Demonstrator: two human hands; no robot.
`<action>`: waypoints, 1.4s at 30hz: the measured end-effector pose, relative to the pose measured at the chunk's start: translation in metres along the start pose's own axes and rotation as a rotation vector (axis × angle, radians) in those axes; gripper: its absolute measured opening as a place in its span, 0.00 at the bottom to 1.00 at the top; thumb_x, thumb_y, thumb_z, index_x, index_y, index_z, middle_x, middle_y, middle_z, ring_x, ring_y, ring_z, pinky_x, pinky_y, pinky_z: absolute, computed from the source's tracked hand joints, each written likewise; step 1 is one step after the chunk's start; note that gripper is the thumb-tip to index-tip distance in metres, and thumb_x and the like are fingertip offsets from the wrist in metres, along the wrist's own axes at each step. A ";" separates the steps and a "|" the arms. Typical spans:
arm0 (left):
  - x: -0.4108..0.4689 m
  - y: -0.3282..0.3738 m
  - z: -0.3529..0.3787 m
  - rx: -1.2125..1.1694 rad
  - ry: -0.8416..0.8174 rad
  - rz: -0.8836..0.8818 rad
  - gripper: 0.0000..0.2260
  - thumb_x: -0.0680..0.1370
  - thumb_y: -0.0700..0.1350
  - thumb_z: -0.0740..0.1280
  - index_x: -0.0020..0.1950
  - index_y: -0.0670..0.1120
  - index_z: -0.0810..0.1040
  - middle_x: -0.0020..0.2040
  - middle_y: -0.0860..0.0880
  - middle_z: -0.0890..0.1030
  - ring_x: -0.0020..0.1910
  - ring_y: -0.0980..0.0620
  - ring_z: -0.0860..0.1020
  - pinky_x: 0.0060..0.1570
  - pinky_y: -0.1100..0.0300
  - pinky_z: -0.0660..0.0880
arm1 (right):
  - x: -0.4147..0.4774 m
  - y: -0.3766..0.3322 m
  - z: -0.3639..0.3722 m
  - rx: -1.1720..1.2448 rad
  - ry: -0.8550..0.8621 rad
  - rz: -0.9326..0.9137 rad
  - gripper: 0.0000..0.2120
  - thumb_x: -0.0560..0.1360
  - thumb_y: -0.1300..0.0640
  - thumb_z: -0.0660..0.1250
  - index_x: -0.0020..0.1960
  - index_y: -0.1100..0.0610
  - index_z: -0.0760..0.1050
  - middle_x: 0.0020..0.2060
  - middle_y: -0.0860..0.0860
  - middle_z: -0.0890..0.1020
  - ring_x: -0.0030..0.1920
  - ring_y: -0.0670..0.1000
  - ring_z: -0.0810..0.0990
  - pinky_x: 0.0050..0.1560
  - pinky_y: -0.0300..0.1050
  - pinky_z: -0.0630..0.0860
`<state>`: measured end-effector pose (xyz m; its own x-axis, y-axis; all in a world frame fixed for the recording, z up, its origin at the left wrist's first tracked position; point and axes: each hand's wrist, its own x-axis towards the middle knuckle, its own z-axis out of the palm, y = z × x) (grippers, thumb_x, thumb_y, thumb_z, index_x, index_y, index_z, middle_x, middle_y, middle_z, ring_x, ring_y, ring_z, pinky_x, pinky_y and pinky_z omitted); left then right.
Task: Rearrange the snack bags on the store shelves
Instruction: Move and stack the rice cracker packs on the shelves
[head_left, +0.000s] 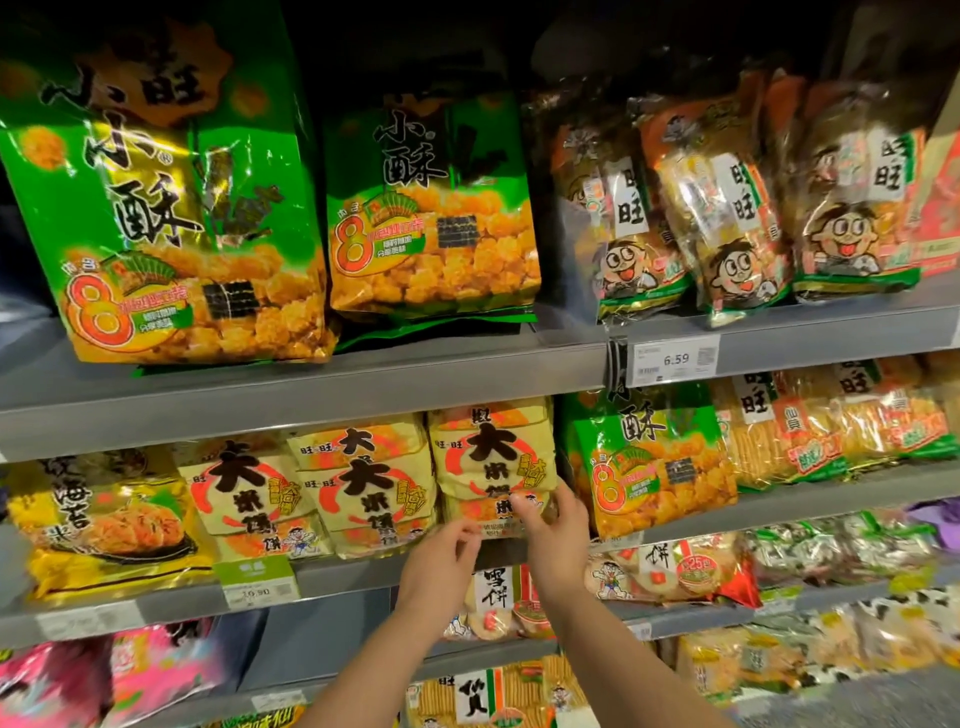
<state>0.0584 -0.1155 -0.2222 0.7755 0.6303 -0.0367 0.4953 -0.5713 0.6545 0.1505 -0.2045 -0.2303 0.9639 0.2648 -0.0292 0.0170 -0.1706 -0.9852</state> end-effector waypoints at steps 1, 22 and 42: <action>0.002 0.001 0.002 0.009 0.005 0.003 0.08 0.79 0.48 0.60 0.55 0.53 0.75 0.54 0.55 0.79 0.45 0.58 0.76 0.41 0.63 0.75 | 0.001 0.000 0.000 -0.072 0.013 0.003 0.25 0.72 0.45 0.68 0.67 0.50 0.69 0.58 0.50 0.74 0.57 0.50 0.73 0.55 0.47 0.71; -0.018 -0.012 0.022 0.061 -0.066 -0.032 0.23 0.78 0.43 0.58 0.72 0.54 0.58 0.71 0.53 0.67 0.58 0.48 0.77 0.54 0.52 0.74 | -0.009 0.009 0.016 0.897 0.006 0.676 0.32 0.69 0.63 0.72 0.70 0.64 0.63 0.63 0.60 0.76 0.62 0.56 0.75 0.68 0.50 0.65; -0.003 -0.001 0.018 0.423 -0.118 -0.013 0.23 0.78 0.47 0.59 0.72 0.50 0.61 0.69 0.51 0.62 0.65 0.49 0.64 0.60 0.54 0.71 | 0.007 0.014 -0.001 0.253 -0.118 0.559 0.34 0.72 0.41 0.67 0.70 0.59 0.62 0.62 0.57 0.74 0.63 0.57 0.72 0.66 0.58 0.69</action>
<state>0.0629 -0.1266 -0.2364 0.7952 0.5887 -0.1453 0.6033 -0.7440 0.2873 0.1581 -0.2063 -0.2439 0.7726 0.3062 -0.5561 -0.5588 -0.0878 -0.8247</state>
